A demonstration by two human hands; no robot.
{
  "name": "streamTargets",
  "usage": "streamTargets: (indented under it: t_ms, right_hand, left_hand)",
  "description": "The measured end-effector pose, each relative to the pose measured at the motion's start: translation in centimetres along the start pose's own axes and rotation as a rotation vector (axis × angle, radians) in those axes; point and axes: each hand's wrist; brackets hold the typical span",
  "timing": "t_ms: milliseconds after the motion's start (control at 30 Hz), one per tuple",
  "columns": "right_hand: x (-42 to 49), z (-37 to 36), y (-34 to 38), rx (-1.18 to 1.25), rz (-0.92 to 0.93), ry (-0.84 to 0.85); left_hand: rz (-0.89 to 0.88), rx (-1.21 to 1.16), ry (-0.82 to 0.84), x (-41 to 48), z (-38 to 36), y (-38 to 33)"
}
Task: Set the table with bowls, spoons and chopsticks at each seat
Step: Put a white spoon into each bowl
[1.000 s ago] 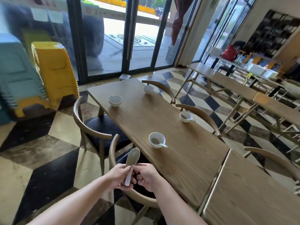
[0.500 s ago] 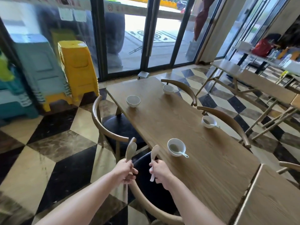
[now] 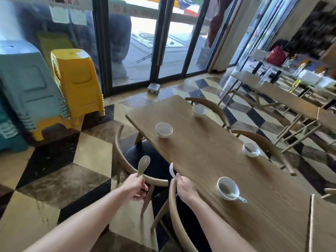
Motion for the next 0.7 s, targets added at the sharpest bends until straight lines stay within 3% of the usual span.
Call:
streamTargets:
  t_ms: [233, 433, 700]
  right_hand:
    - [3.2, -3.3, 4.8, -0.178, -0.010, 0.020]
    - [9.3, -2.8, 6.7, -0.390, -0.024, 0.047]
    - [20.1, -0.6, 10.1, -0.427, -0.046, 0.006]
  left_hand:
    - [-0.003, 0.024, -0.013, 5.5, 7.0, -3.3]
    - [0.051, -0.010, 0.005, 11.0, 7.8, -6.6]
    - [0.070, 0.119, 0.015, 19.2, 9.2, -13.8]
Point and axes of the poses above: each hand's wrist, its own x-axis towards the middle knuckle, its own z-axis out of the back of the hand, y = z × x
